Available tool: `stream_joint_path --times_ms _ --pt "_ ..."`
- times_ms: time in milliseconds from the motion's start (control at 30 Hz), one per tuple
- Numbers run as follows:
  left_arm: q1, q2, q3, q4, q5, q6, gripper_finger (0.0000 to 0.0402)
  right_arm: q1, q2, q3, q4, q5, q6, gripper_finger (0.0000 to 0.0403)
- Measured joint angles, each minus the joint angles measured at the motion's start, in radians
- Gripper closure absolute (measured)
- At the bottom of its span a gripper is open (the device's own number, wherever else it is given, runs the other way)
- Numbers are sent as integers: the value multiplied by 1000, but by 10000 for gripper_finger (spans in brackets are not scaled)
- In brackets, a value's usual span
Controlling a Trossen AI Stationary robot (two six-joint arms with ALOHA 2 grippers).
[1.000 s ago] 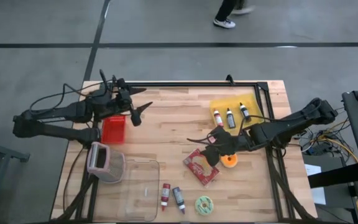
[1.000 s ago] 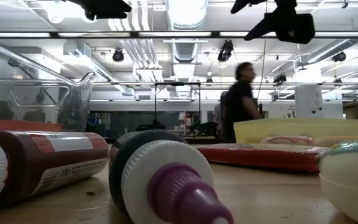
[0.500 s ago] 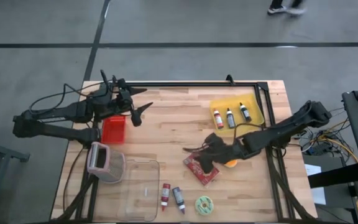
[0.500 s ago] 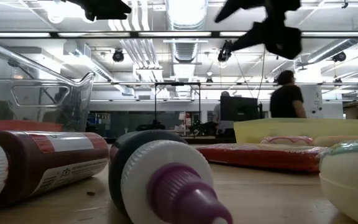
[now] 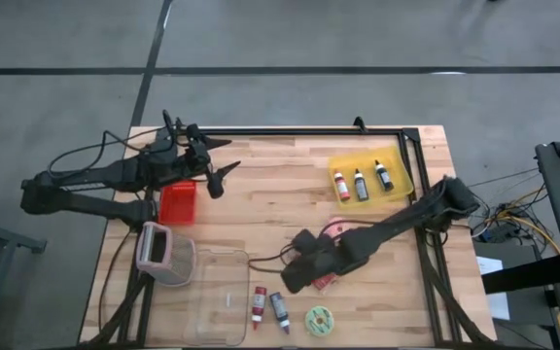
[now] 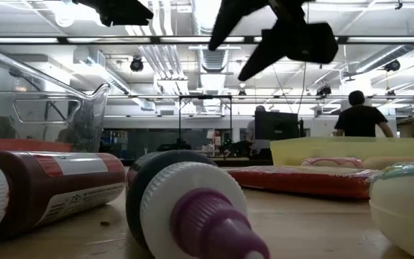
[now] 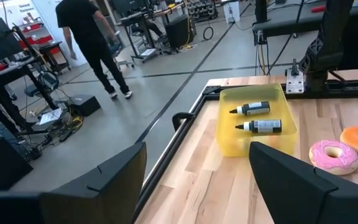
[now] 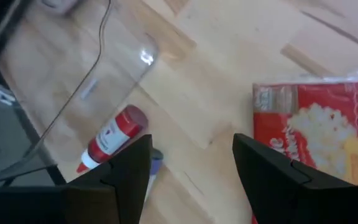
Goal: Pick & Place Food Item
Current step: Put the purple food coloring bottle into the yellow bin
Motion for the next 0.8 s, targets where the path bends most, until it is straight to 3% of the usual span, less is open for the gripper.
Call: stream_joint_path --times_ms 200,600,800 --pt "0 1 0 -1 0 0 113 25 166 215 -235 2 87 184" --pt "0 5 0 -1 1 0 113 91 446 622 -438 -42 137 184" --pt "0 5 0 -1 1 0 113 108 531 730 -473 -37 129 184"
